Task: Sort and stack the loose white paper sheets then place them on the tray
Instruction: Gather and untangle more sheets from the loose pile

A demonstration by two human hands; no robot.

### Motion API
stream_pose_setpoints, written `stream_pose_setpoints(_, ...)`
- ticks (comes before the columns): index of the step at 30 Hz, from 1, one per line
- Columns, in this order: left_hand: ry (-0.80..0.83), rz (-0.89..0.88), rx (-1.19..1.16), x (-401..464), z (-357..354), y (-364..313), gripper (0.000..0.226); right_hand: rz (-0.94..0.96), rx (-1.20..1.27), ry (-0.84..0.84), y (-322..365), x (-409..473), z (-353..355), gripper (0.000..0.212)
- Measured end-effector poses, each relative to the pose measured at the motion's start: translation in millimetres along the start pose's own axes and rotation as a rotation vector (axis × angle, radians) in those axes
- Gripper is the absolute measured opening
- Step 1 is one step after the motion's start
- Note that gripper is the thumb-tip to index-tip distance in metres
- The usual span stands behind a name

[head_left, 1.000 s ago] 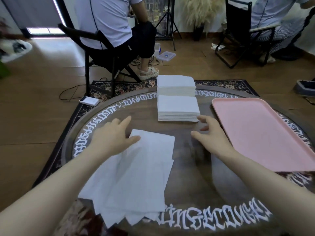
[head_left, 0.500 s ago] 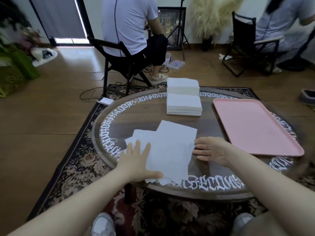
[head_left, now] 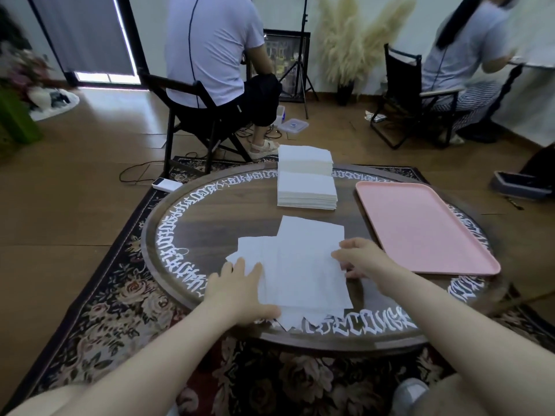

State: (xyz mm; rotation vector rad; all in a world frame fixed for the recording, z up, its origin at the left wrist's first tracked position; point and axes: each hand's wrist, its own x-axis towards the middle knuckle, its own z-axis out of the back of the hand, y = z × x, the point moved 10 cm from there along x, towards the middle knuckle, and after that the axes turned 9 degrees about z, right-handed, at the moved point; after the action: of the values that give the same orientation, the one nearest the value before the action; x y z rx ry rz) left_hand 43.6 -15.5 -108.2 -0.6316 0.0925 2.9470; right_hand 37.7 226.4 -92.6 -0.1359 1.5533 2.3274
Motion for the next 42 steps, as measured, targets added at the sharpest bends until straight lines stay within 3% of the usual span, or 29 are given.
stream_pose_setpoints(7, -0.040, -0.067, 0.052, -5.3, 2.7, -6.8, 0.094, -0.086, 0.221, -0.001, -4.1, 8.9, -22.6, 0.067)
stream_pose_setpoints(10, -0.009, -0.106, 0.065, -7.0, 1.4, -4.3, 0.088, -0.129, 0.219, 0.008, -5.7, 9.6, -24.5, 0.043)
stream_pose_setpoints(12, -0.004, -0.135, 0.072, -8.1, 3.6, -4.0, 0.082, -0.147, 0.163, 0.106, -4.3, 3.8, -33.3, 0.026)
stream_pose_setpoints(15, 0.024, -0.157, 0.050, -9.3, 7.3, -1.7, 0.071, -0.112, 0.022, 0.198, 0.0, -1.7, -40.3, 0.022)
stream_pose_setpoints(18, 0.026, -0.155, 0.017, -8.5, 12.3, 2.3, 0.066, -0.019, -0.048, 0.162, 7.9, -1.6, -38.3, 0.022)
stream_pose_setpoints(20, 0.022, -0.130, 0.009, -7.9, 13.7, 6.9, 0.073, 0.043, -0.060, 0.114, 14.8, -2.8, -33.4, 0.009)
stream_pose_setpoints(23, -0.026, -0.085, -0.028, -7.9, 22.4, 13.2, 0.082, 0.088, 0.049, 0.053, 24.8, -2.9, -20.5, 0.012)
stream_pose_setpoints(26, -0.167, -0.041, -0.260, -8.4, 49.3, 22.1, 0.087, 0.107, 0.252, -0.007, 39.5, -6.4, -1.2, 0.006)
stream_pose_setpoints(28, -0.193, -0.023, -0.589, -8.4, 65.3, 29.8, 0.094, 0.129, 0.451, -0.019, 51.5, -9.8, 5.1, 0.008)
stream_pose_setpoints(31, 0.022, -0.088, -1.309, -10.3, 71.8, 21.1, 0.097, 0.154, 0.684, 0.065, 68.6, -17.6, -2.6, 0.025)
stream_pose_setpoints(33, 0.222, -0.180, -1.607, -13.6, 73.5, 2.1, 0.077, 0.167, 0.656, 0.151, 75.9, -25.0, -14.4, 0.037)
stream_pose_setpoints(37, 0.249, -0.241, -1.782, -16.5, 85.2, -12.0, 0.058, 0.243, 0.596, 0.132, 79.7, -30.0, -18.8, 0.039)
stream_pose_setpoints(42, 0.018, -0.286, -1.695, -12.1, 105.5, -6.1, 0.014, 0.356, 0.574, 0.063, 87.6, -33.0, -7.5, 0.038)
